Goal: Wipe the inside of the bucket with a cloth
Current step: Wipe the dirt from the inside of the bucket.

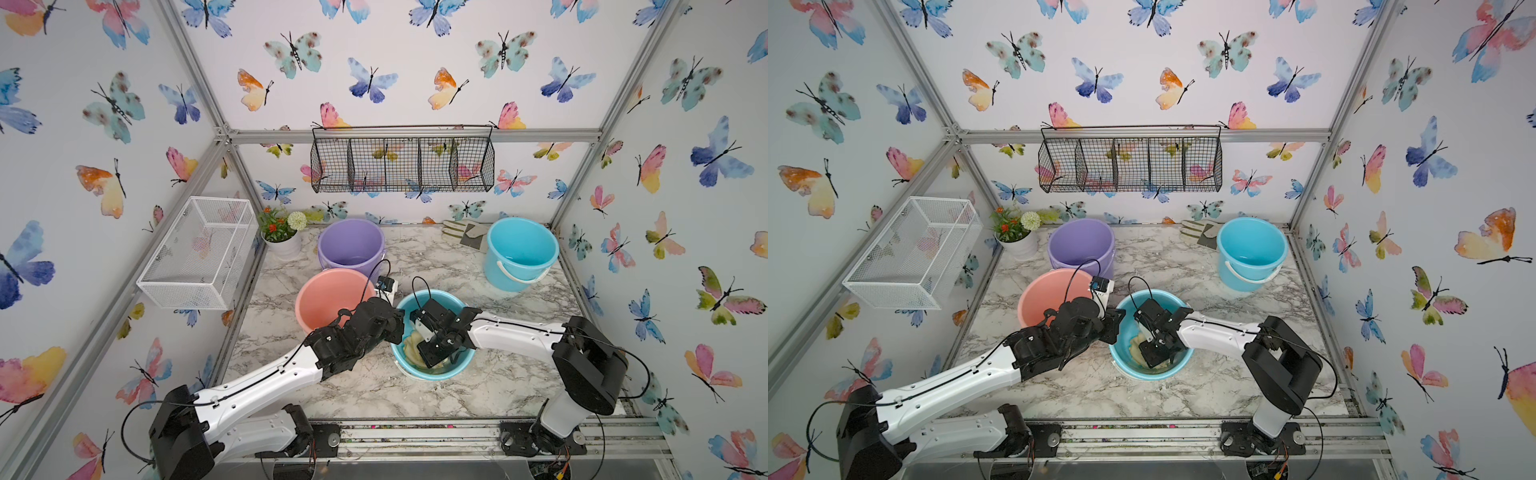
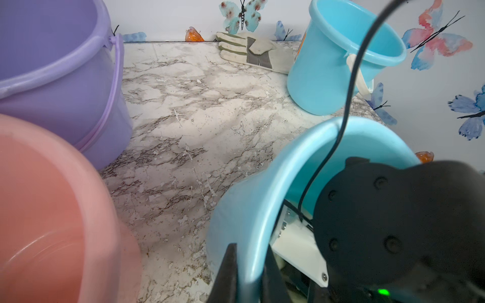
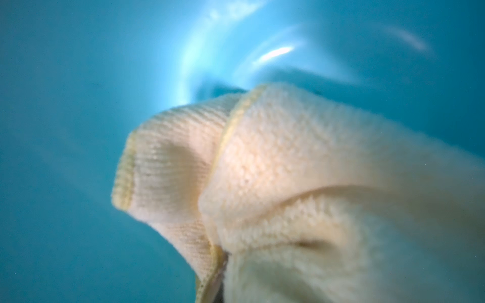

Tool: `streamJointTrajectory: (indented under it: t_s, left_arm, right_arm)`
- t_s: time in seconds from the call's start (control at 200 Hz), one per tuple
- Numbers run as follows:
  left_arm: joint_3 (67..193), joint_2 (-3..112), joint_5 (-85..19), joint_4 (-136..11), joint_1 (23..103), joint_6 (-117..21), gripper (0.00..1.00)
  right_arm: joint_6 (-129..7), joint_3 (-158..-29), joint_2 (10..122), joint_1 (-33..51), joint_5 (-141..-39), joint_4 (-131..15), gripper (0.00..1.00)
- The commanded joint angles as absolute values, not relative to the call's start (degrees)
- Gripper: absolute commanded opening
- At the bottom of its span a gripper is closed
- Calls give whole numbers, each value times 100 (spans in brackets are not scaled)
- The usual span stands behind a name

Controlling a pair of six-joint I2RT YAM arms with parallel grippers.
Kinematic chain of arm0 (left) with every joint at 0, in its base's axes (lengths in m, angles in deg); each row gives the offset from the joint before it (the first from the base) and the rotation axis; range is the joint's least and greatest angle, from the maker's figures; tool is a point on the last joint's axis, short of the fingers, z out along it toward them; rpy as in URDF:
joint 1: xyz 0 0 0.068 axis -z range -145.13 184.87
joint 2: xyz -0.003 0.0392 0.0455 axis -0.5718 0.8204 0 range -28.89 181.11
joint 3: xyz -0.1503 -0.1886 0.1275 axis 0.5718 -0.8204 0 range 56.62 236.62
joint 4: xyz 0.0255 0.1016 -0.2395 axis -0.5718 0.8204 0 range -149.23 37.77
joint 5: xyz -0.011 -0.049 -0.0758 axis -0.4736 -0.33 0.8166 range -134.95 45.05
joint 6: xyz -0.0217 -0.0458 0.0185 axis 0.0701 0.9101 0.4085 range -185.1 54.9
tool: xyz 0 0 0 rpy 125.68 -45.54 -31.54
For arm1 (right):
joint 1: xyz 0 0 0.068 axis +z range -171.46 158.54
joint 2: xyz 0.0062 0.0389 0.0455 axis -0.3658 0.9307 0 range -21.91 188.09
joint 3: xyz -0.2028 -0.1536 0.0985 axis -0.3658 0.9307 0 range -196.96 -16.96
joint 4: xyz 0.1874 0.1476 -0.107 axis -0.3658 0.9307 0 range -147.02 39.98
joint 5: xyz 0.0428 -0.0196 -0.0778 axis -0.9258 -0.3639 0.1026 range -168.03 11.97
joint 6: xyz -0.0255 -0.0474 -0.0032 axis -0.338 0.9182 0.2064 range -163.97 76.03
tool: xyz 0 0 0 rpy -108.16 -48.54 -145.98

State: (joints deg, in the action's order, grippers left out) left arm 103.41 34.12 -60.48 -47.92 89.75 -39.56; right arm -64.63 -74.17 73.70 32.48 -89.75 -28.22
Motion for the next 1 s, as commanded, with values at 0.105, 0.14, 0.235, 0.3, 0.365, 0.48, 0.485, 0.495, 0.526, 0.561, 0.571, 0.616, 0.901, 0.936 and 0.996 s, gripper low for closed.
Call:
streamJointTrajectory:
  t_s: [0.105, 0.14, 0.235, 0.3, 0.365, 0.48, 0.485, 0.495, 0.526, 0.561, 0.571, 0.616, 0.901, 0.936, 0.996]
  left_arm:
    - [10102, 3340, -6222, -5082, 9016, -3957, 0]
    - [10063, 3303, -6226, -5125, 9031, -3952, 0]
    - [9993, 3213, -6098, -5305, 9051, -3977, 0]
    - [9962, 3192, -6029, -5420, 9079, -4003, 0]
    - [9975, 3214, -5967, -5500, 9110, -4014, 0]
    - [10094, 3289, -5893, -5475, 9206, -4049, 0]
    - [10093, 3289, -5889, -5475, 9212, -4049, 0]
    - [10099, 3290, -5883, -5469, 9221, -4049, 0]
    - [10109, 3290, -5859, -5466, 9245, -4049, 0]
    - [10111, 3269, -5834, -5466, 9264, -4049, 0]
    - [10110, 3265, -5830, -5466, 9276, -4045, 0]
    - [10118, 3234, -5814, -5446, 9288, -4020, 0]
    - [10075, 3003, -5844, -5238, 9334, -3839, 0]
    - [10066, 2984, -5856, -5227, 9333, -3838, 0]
    - [10063, 2960, -5850, -5212, 9339, -3834, 0]
  right_arm:
    - [-6973, -7001, 7160, 3255, -10612, -4425, 2]
    - [-7034, -6920, 7099, 3251, -10480, -4755, 2]
    - [-7124, -6557, 6906, 3251, -9922, -5799, 2]
    - [-7053, -6345, 6798, 3258, -9325, -6394, 2]
    - [-6818, -6153, 6739, 3257, -8765, -6948, 2]
    - [-6325, -6026, 6738, 3260, -7722, -7442, 2]
    - [-6306, -6023, 6738, 3260, -7679, -7455, 2]
    - [-6267, -6021, 6738, 3260, -7580, -7474, 2]
    - [-6164, -6028, 6734, 3260, -7290, -7501, 2]
    - [-6026, -6010, 6722, 3260, -7018, -7599, 2]
    - [-5971, -6000, 6715, 3260, -6943, -7626, 2]
    - [-5740, -5978, 6671, 3261, -6642, -7725, 2]
    - [-4820, -5764, 6496, 3261, -4848, -7811, 2]
    - [-4770, -5801, 6522, 3263, -4710, -7658, 2]
    - [-4781, -5928, 6569, 3262, -4463, -7233, 2]
